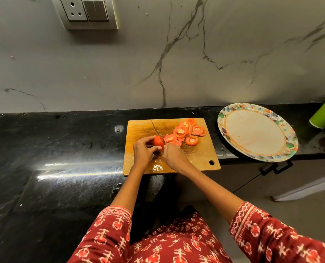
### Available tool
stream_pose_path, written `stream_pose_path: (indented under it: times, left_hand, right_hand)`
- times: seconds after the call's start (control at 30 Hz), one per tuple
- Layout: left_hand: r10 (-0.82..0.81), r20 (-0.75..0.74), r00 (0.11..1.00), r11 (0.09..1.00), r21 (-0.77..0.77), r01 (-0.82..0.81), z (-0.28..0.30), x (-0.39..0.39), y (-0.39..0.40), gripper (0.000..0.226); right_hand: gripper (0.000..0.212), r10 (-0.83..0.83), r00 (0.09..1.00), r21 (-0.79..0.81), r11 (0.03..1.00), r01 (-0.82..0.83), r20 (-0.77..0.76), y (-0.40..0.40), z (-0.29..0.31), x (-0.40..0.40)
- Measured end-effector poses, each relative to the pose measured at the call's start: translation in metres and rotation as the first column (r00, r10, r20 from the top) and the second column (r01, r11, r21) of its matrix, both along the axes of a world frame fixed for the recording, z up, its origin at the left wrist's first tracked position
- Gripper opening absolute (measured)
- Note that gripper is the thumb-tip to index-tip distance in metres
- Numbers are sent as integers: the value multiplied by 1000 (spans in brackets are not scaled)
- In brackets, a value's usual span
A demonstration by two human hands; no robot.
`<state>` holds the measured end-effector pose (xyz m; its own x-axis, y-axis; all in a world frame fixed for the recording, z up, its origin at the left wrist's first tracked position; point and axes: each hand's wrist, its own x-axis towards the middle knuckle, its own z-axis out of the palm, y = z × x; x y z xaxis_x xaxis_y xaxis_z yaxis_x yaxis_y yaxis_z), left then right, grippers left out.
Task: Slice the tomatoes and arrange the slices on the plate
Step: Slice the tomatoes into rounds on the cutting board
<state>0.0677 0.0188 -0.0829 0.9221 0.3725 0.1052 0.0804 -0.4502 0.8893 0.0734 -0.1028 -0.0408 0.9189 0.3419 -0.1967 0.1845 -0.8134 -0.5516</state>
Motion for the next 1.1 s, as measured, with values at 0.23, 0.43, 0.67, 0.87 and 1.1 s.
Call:
stream_pose_path:
  times: [0.23, 0.43, 0.67, 0.87, 1.1]
  left_hand:
    - [41, 15, 999, 999, 7, -41, -2, 0, -4, 46]
    - [36, -11, 999, 999, 5, -36, 0, 1, -4, 46]
    - [62, -8, 998, 998, -3, -62, 3, -1, -3, 45]
    - [69, -7, 998, 998, -6, -69, 4, -1, -3, 43]
    - [86, -36, 996, 996, -27, -87, 4, 0, 1, 41]
  right_hand:
    - [28, 15, 1000, -4, 1000, -15, 2, -2, -3, 2]
    - [34, 5, 999, 14, 1000, -5, 36, -14, -15, -6]
    - [34, -3, 1000, 21, 1000, 3, 0, -4, -11, -3]
    - [30, -7, 1000, 10, 1000, 8, -24, 4, -7, 5]
    - [33, 11, 1000, 12, 1000, -12, 12, -4, -14, -5]
